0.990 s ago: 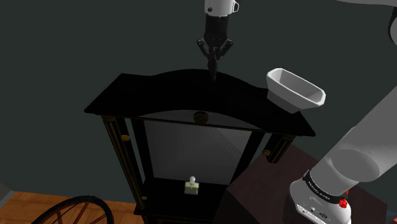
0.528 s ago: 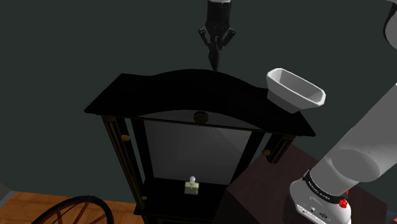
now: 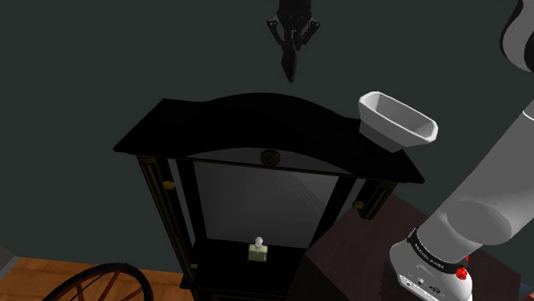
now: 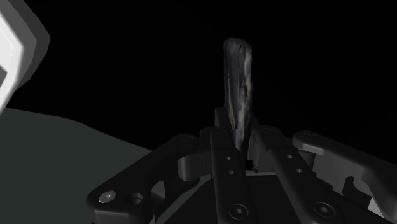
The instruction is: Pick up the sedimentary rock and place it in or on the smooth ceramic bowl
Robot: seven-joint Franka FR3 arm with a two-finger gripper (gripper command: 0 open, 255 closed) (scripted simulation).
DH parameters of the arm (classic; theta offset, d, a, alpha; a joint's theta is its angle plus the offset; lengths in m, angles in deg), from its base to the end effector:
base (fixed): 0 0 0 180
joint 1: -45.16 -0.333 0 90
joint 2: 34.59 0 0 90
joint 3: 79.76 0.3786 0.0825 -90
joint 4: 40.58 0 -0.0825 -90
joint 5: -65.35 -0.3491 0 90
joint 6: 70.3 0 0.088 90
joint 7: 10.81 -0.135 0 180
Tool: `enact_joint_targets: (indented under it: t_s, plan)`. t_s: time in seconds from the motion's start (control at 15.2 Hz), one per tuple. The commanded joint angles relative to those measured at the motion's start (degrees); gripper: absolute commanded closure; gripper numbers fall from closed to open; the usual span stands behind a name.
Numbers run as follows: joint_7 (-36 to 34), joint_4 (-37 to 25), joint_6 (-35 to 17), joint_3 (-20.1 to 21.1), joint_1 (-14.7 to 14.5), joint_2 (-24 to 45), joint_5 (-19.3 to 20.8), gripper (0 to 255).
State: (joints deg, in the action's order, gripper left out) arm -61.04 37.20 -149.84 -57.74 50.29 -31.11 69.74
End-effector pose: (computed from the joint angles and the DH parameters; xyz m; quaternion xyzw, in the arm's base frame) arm 0.5035 0.1318 0.7053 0.9556 -0.2931 0.0039 0.0291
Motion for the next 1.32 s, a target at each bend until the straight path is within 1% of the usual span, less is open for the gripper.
enact_joint_targets:
  t_s: [0.0, 0.53, 0.66, 0.86, 1.06, 1.25]
  plan:
    - [0.01, -2.66, 1.97, 0.07, -0.13, 0.76, 0.33, 255]
    - [-0.77, -15.78, 10.35, 0.85, -1.8, 5.94, 2.67, 255]
    - [1.92, -8.71, 8.42, -0.36, 0.85, 0.23, 0.28, 255]
    - [6.15, -0.33, 6.69, -2.72, 3.57, -7.12, -2.34, 255]
    - [10.39, 6.35, 5.86, -5.48, 5.3, -13.42, -3.94, 255]
    - [14.53, 11.83, 5.63, -8.37, 6.53, -18.93, -4.7, 255]
